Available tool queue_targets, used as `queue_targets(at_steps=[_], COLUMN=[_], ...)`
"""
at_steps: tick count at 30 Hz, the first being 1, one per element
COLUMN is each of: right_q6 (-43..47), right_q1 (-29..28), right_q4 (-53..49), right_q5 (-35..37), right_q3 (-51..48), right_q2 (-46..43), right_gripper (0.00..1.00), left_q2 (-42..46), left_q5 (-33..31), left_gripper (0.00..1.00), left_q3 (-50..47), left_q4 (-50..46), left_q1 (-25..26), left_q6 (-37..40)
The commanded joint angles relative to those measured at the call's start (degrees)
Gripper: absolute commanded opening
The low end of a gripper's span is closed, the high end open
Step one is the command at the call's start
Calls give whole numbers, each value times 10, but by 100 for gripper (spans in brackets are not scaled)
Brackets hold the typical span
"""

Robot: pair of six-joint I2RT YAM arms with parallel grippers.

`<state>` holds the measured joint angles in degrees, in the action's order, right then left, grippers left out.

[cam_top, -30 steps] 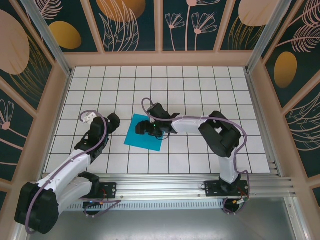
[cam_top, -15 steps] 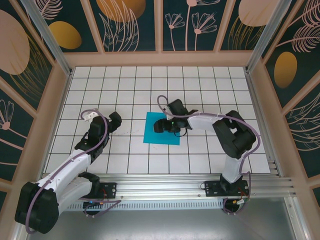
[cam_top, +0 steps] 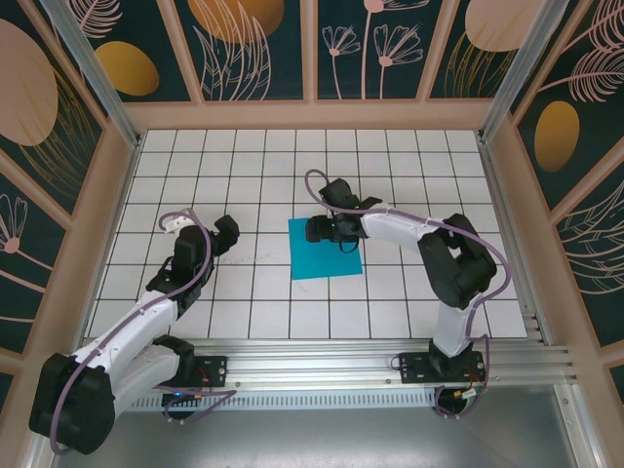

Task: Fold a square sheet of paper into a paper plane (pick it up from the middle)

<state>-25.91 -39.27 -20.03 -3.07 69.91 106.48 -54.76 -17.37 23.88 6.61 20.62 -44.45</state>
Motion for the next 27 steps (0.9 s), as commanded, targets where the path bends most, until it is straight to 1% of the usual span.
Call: queue_targets(at_steps=[1,3,6,11,15,19,24,27], right_q6=[-60,-70,-74,-60,-75,-61,-41,-40], right_q1=[-28,-45,-56,-55,-56,-57,-62,-73], right_q4=[-60,-86,-96,-65,-61,-79,-100,-124], right_q5=[96,126,134,86,84,82,114,161], right_q3=[48,77,96,89,84,102,134,157], right_q2=[42,62,89,118,132,145,122,104], right_gripper=[79,81,82,82,82,80,80,83], left_q2=[-1,3,9,13,24,33,29,22], left_q5=[-5,-4,-3,7,-3,-10,-6,-7], left_gripper=[99,99,99,99,99,99,98,99], left_q3=[-6,-7,-14,-19,-20,-24,-24,-22], left_q4=[10,4,7,11,4,2,12,20], left_q1=[-3,-3,-3,-3,-3,-4,-3,-3], left_q6=[21,29,31,35,24,18,28,28])
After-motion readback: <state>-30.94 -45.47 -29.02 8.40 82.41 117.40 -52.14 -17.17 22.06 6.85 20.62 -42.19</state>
